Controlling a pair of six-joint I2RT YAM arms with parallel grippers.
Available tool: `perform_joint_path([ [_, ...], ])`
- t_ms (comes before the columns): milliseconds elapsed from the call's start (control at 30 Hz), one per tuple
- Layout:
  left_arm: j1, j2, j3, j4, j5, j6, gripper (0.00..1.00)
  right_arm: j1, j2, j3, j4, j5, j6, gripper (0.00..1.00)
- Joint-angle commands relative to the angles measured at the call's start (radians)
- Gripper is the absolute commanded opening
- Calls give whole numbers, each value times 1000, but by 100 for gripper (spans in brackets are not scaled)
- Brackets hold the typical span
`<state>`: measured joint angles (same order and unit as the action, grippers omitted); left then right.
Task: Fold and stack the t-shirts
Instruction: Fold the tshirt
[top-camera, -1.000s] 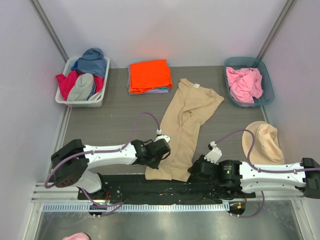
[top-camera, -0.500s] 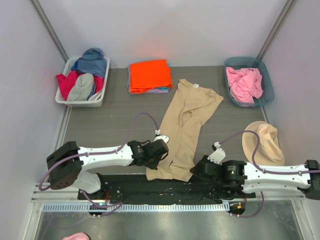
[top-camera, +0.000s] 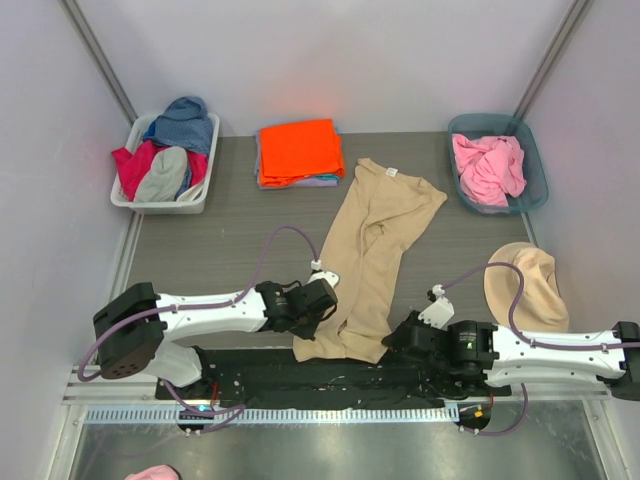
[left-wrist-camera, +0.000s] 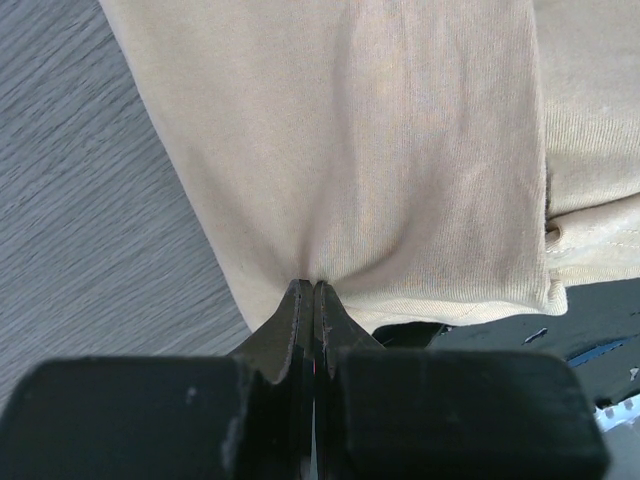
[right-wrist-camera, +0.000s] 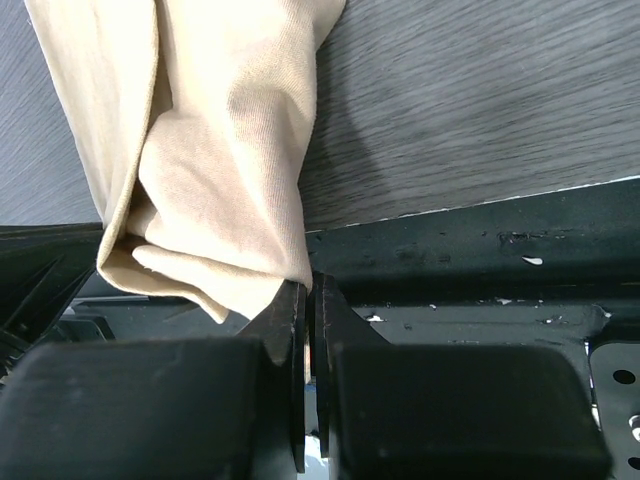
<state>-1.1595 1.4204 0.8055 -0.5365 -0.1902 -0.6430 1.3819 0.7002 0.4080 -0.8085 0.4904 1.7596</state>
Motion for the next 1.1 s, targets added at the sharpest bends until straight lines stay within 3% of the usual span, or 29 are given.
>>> perform_joint_path([
  [0,0,14,15,-105,-35,40,0,5,-5,-9,-100,27,9,1],
  [33,0,18,20,-103,-29,39,1,5,-5,-9,-97,22,5,2],
  [100,-2,26,37,-97,-20,39,4,5,-1,-12,-90,16,0,13],
  [167,-5,25,55,-105,-17,40,14,5,5,-8,-93,16,-3,27],
  [300,-12,-15,157,-160,-17,55,29,3,16,40,-148,42,-2,45],
  [333,-12,-26,179,-171,-17,60,38,3,19,52,-165,53,0,52],
  [467,-12,-90,276,-237,-31,83,57,5,21,127,-270,161,23,63],
  [600,-12,-149,319,-240,-90,117,78,0,-1,190,-302,363,47,70],
  [667,-5,-149,307,-226,-138,134,82,-30,-2,209,-302,416,41,72],
  [767,23,-109,304,-215,-150,151,83,-119,70,289,-269,461,-119,73],
  [800,24,-98,305,-211,-149,154,83,-209,100,316,-232,450,-203,73],
  [833,24,-71,305,-200,-147,157,83,-249,175,339,-183,406,-405,74],
  [933,24,-40,305,-172,-137,160,83,-351,295,419,-6,349,-669,74],
  [1067,27,-32,293,-135,-149,161,84,-542,493,517,157,274,-885,77],
])
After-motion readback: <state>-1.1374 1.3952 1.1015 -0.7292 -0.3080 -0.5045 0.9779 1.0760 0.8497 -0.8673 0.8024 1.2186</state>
